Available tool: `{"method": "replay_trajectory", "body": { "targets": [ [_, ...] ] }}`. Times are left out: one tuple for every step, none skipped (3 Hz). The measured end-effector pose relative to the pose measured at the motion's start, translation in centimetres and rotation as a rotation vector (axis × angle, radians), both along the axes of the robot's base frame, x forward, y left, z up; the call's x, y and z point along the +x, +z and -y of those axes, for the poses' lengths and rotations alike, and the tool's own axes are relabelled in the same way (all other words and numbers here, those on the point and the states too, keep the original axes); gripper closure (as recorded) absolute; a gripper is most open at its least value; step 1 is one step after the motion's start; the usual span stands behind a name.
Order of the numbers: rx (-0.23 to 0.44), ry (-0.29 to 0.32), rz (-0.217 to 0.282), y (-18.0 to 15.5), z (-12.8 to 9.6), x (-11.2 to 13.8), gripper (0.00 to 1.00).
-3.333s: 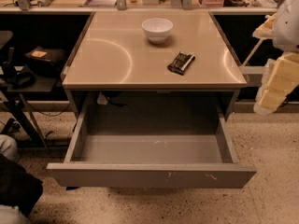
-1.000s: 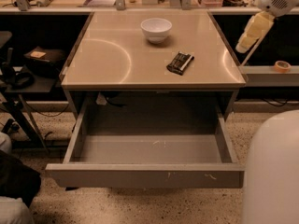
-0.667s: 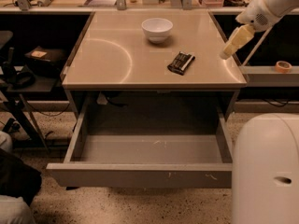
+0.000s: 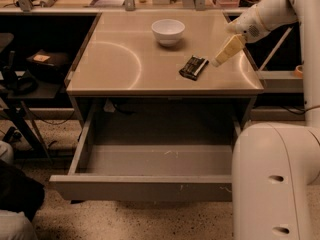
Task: Place rxbar chocolate into top drawer
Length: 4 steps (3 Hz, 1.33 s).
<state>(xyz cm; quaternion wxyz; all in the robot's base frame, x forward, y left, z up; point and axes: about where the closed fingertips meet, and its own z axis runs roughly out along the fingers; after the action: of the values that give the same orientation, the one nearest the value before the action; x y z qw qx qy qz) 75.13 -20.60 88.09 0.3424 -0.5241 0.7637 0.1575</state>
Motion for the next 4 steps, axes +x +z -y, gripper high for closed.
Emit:
{"method": "replay_trajectory", "body": {
  "targets": [
    [-0.090, -0.064, 0.022, -0.6, 1.7, 1.4, 0.00],
    [-0.119, -0.137, -0.015, -3.4, 3.2, 2.7, 0.00],
    [-0.044, -0.126, -0.093, -6.3, 2.7, 2.0, 0.00],
    [0.144, 0.022, -0.192, -8.3, -1.1, -0.9, 0.00]
  ]
}}
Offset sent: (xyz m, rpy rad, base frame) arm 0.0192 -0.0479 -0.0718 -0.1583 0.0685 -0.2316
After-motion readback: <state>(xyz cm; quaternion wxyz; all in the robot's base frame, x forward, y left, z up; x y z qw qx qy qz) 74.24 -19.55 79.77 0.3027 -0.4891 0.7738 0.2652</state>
